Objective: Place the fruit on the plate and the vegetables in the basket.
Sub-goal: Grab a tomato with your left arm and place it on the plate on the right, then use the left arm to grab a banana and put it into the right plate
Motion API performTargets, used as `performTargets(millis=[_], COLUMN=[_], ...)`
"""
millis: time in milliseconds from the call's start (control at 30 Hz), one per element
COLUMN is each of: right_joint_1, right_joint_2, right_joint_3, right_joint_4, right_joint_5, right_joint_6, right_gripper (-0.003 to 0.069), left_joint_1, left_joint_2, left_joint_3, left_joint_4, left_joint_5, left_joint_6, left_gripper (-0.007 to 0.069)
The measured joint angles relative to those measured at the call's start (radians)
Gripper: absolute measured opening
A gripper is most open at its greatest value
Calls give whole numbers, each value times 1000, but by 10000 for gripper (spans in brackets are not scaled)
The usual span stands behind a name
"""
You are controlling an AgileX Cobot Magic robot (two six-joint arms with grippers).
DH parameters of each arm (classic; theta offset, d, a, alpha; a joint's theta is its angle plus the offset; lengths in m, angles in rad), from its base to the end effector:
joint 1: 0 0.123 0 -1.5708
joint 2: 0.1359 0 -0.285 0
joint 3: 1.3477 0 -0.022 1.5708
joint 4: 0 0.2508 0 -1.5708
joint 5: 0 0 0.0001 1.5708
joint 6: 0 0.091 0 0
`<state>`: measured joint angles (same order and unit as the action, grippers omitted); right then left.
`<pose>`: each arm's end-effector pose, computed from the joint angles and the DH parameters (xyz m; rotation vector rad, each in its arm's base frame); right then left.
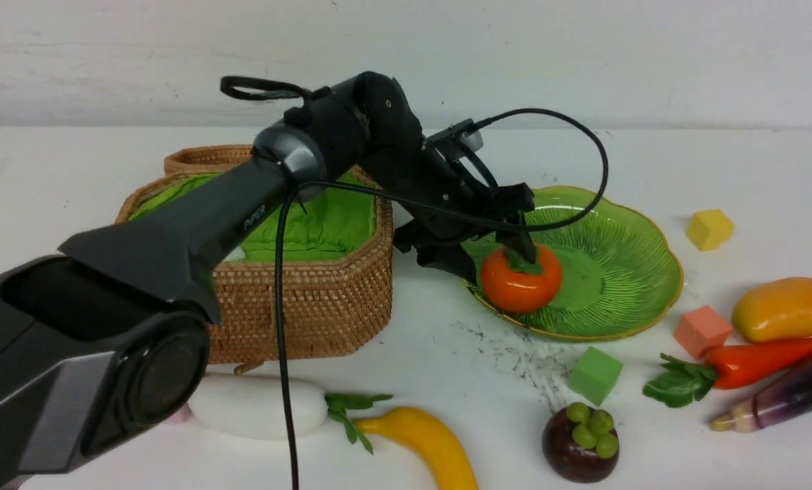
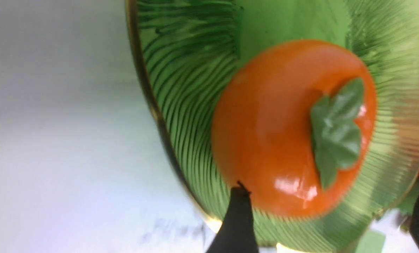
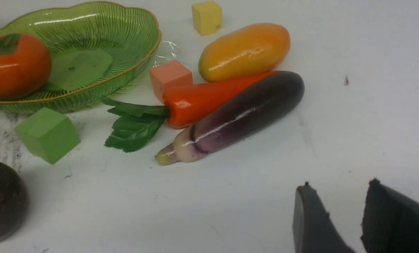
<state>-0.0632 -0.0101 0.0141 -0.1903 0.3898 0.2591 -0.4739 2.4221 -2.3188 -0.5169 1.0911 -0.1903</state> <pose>0.0515 -0.0098 0.1746 0.1858 1.8613 -0.0538 0.4531 -0.2773 0.2271 0.2061 2.7335 -0.8914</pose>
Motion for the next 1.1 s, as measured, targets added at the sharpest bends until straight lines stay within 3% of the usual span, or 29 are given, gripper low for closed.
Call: performTargets(millis=[200,533,900,1100], right_joint_1=[0,0,0,0], right_joint_2=[0,0,0,0], right_joint_3=[0,0,0,0], right_joint_4=[0,0,0,0], right_joint_5=[0,0,0,0], right_joint_6=[0,0,0,0], right_gripper=[243,243,243,243], left_joint_1=[0,0,-23,-172], left_joint_2=[-102,-389,-882,-895], left_joint_3=[0,79,781,1052], left_joint_4=[181,195,181,190], left_joint_5=[137,154,157,71], left_joint_6=[-79,-76,-58,-114], left_gripper=[593,593,593,593])
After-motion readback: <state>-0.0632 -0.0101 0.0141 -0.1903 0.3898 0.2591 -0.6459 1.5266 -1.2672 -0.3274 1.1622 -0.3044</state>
